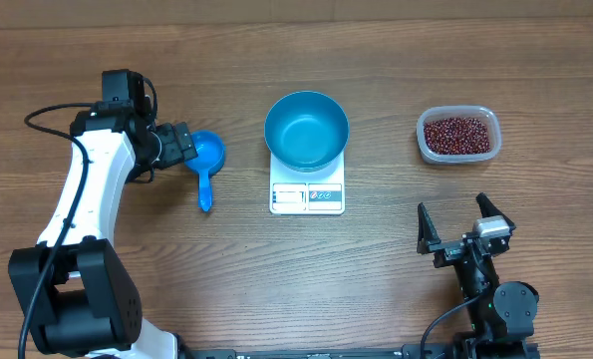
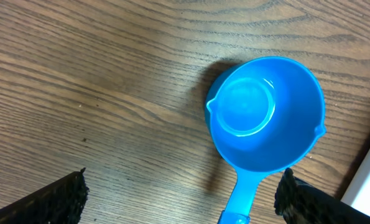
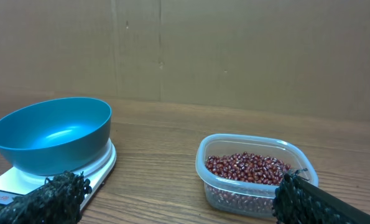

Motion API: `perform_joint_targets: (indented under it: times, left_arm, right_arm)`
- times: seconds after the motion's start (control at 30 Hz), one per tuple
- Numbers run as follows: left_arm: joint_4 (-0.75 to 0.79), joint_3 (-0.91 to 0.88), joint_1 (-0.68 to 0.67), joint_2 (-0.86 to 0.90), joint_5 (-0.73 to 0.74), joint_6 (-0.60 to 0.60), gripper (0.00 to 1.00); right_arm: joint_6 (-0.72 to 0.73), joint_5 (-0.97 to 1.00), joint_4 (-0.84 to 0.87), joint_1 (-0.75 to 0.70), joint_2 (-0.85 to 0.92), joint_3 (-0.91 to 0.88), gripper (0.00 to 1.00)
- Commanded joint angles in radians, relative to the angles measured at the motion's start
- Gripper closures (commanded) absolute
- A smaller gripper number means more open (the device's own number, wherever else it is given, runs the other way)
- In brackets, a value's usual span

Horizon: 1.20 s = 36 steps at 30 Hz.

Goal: Scoop item into bowl and weigh 150g on scale
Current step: 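Lower the left gripper and grasp the blue scoop's rim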

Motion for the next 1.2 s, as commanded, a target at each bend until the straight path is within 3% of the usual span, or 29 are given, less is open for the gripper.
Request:
perform_joint_targets:
  times: [0.0,0.33,0.97,1.17]
  left_arm:
    - [0.005,0.023,-0.007,0.024,-0.004,-0.030,0.00]
    - [0.056,0.023,-0.023,0.167,-0.008,-0.030,0.00]
    - [0.131,0.023,-0.040,0.172,-0.052,-0.066,0.01]
    - [0.172,0.023,-0.040,0.174,-0.049,0.005,0.00]
  right_arm:
    - [-0.005,-0.006,0.004,-0.003,-0.008,-0.010,0.00]
    - [-0.005,-0.006,0.004,-0.003,-0.008,-0.010,0.00]
    - [-0.005,-0.006,0.004,-0.003,-0.008,-0.010,0.00]
    - [-0.005,-0.006,0.004,-0.003,-0.008,-0.010,0.00]
